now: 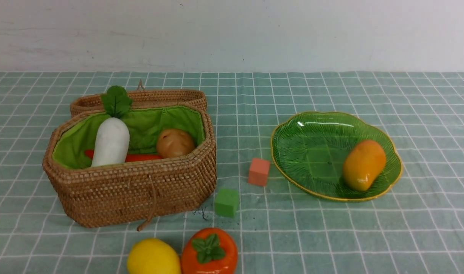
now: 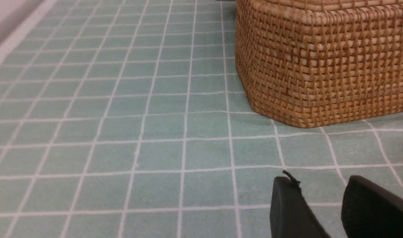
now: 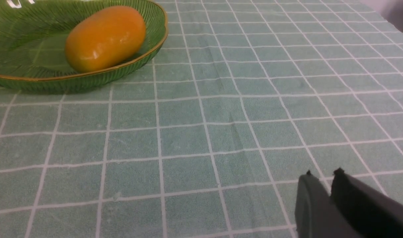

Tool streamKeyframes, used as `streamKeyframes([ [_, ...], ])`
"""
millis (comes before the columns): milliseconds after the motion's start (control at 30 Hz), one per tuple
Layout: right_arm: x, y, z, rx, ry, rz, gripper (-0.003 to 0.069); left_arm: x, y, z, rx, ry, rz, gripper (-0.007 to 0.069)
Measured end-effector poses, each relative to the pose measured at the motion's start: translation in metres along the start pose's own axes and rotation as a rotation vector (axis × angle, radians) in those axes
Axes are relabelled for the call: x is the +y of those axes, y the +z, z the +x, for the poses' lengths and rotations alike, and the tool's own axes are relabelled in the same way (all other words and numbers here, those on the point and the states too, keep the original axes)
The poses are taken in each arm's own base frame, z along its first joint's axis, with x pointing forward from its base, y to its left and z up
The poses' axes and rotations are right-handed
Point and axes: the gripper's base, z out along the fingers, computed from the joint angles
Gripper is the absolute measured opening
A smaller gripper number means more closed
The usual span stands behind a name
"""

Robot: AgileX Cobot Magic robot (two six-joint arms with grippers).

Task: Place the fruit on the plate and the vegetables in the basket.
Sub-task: Grab a lemon with your left arm and place it on the plate on the right

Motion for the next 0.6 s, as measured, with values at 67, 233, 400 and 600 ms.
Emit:
streamKeyframes([
  [67,0.0000,0.0000,0.0000,0.000,0.000,0.000,0.0104,0.0012,0.0000,-0.0013,-0.014,0.049,-0.013,0.0239],
  [233,0.0000,0.0000,0.0000,0.000,0.000,0.000,0.0106,0.0019,0.0000,-0.0016,-0.017,0.077,-0.022,0.0239],
  [400,0.0000,0.0000,0.0000,0.000,-0.001,0.000,0.0115,0.0020,0.0000,-0.0017,-0.017,0.079,-0.023,0.0239],
  [600,0.0000,0.0000,0.0000,0.000,-0.001,0.000,0.0118,0.0020,0.0000,-0.0017,-0.017,0.079,-0.023,0.0239],
])
